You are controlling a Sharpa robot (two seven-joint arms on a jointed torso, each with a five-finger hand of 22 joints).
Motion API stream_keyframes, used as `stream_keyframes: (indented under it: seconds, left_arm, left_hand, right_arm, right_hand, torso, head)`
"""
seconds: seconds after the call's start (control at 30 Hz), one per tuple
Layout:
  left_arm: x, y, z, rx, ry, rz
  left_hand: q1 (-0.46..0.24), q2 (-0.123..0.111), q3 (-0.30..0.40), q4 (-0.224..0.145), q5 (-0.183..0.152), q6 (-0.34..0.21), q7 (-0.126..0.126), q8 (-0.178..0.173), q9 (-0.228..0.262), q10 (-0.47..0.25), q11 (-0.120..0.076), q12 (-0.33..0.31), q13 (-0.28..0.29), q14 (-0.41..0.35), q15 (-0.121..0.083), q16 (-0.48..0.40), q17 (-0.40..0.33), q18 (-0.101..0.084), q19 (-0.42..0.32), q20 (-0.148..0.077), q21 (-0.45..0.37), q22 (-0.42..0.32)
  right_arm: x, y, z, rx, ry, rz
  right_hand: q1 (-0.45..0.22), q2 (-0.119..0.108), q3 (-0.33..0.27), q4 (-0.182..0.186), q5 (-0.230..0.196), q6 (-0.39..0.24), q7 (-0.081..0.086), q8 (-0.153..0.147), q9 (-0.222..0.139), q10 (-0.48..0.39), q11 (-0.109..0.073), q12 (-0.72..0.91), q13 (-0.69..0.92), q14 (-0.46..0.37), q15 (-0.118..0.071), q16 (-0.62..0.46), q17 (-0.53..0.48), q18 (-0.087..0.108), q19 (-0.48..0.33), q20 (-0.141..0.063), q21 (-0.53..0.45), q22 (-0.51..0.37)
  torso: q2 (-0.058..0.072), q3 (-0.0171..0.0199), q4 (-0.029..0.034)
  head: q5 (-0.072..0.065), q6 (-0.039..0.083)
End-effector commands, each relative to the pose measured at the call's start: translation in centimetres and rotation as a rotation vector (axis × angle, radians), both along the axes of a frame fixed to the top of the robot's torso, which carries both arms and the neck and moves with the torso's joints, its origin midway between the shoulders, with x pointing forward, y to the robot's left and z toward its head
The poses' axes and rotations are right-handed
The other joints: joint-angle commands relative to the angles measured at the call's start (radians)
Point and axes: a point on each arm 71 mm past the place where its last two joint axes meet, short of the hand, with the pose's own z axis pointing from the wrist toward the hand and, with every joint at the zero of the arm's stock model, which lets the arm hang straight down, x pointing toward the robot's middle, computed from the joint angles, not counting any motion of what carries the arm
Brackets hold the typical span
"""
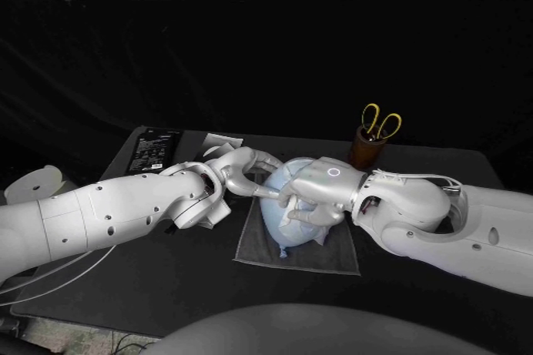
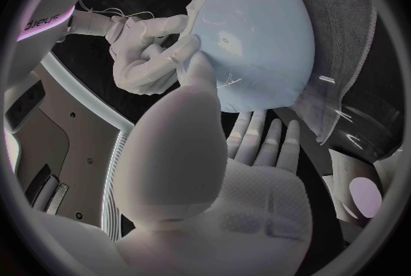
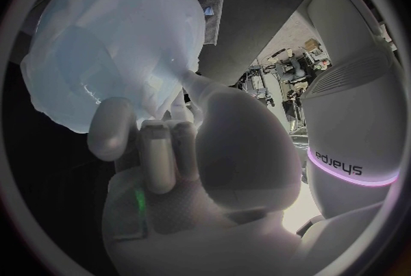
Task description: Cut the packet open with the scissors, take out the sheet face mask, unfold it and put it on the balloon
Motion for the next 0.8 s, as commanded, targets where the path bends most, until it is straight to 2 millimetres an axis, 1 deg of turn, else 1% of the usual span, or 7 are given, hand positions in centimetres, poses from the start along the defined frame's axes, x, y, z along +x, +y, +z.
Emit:
stream_keyframes:
  seconds: [0.03,0.3,0.5,0.6,0.8]
  left_arm:
    - [-0.31,-0.86,-0.01,-0.016,0.010,-0.038]
    - [-0.18,-0.87,-0.06,-0.016,0.010,-0.035]
    - [-0.16,-0.97,-0.07,-0.017,0.011,-0.036]
    - [-0.15,-0.99,-0.07,-0.017,0.011,-0.036]
    - [-0.17,-1.05,-0.06,-0.018,0.012,-0.038]
  left_hand:
    - [0.006,0.000,0.007,-0.001,-0.001,0.004,0.059,0.000,0.002,0.007,0.004,-0.003,0.002,0.003,-0.002,-0.007,-0.002,-0.009,0.008,0.002,-0.004,-0.001]
    - [0.005,0.002,0.009,-0.001,-0.001,0.008,0.061,0.000,0.003,0.010,0.004,-0.005,0.002,0.002,-0.002,-0.009,-0.002,-0.009,0.009,0.002,-0.004,-0.001]
    - [0.005,0.002,0.009,-0.001,-0.001,0.008,0.061,0.000,0.003,0.010,0.004,-0.005,0.002,0.002,-0.002,-0.009,-0.002,-0.009,0.009,0.002,-0.004,-0.001]
    - [0.005,0.002,0.009,-0.001,-0.001,0.008,0.061,0.000,0.003,0.010,0.004,-0.005,0.002,0.002,-0.002,-0.009,-0.002,-0.009,0.009,0.002,-0.004,-0.001]
    - [0.005,0.005,0.012,-0.001,-0.001,0.010,0.062,0.001,0.003,0.013,0.005,-0.006,0.002,0.002,-0.001,-0.011,-0.003,-0.009,0.009,0.002,-0.004,-0.002]
  right_arm:
    - [0.10,-0.13,-0.19,-0.032,-0.014,-0.013]
    - [0.10,-0.24,-0.13,-0.020,-0.020,-0.013]
    - [-0.01,-0.20,0.21,0.027,-0.042,0.001]
    - [-0.04,-0.20,0.35,0.050,-0.048,0.007]
    - [-0.04,-0.19,0.52,0.078,-0.053,0.013]
  right_hand:
    - [0.003,0.011,0.004,-0.012,-0.005,0.022,0.002,0.007,-0.002,0.105,0.005,0.003,0.263,0.104,0.003,0.004,0.263,-0.006,0.005,0.001,0.004,0.003]
    - [0.009,0.024,0.020,-0.035,-0.006,0.069,-0.003,0.014,-0.004,0.105,0.002,0.003,0.263,0.104,0.002,0.004,0.263,-0.007,0.006,0.001,0.005,0.009]
    - [0.020,0.052,0.039,-0.062,-0.007,0.116,-0.019,0.037,0.006,0.105,-0.011,0.003,0.263,0.104,-0.008,0.004,0.263,-0.007,0.009,-0.004,0.008,0.015]
    - [0.018,0.057,0.043,-0.066,-0.007,0.119,-0.021,0.041,0.009,0.105,-0.013,0.003,0.263,0.104,-0.010,0.004,0.263,-0.007,0.008,-0.005,0.006,0.014]
    - [0.017,0.061,0.045,-0.067,-0.007,0.119,-0.021,0.043,0.010,0.105,-0.014,0.003,0.263,0.104,-0.010,0.004,0.263,-0.006,0.007,-0.006,0.005,0.013]
  torso:
    - [0.000,0.0004,-0.0011]
    - [0.000,0.0004,-0.0004]
    - [0.000,0.0001,-0.0004]
    - [0.000,0.0000,0.0001]
    - [0.000,0.0000,0.0002]
  head:
    - [-0.002,-0.005]
    - [-0.005,-0.006]
    - [-0.006,-0.006]
    - [-0.007,-0.006]
    - [-0.007,-0.006]
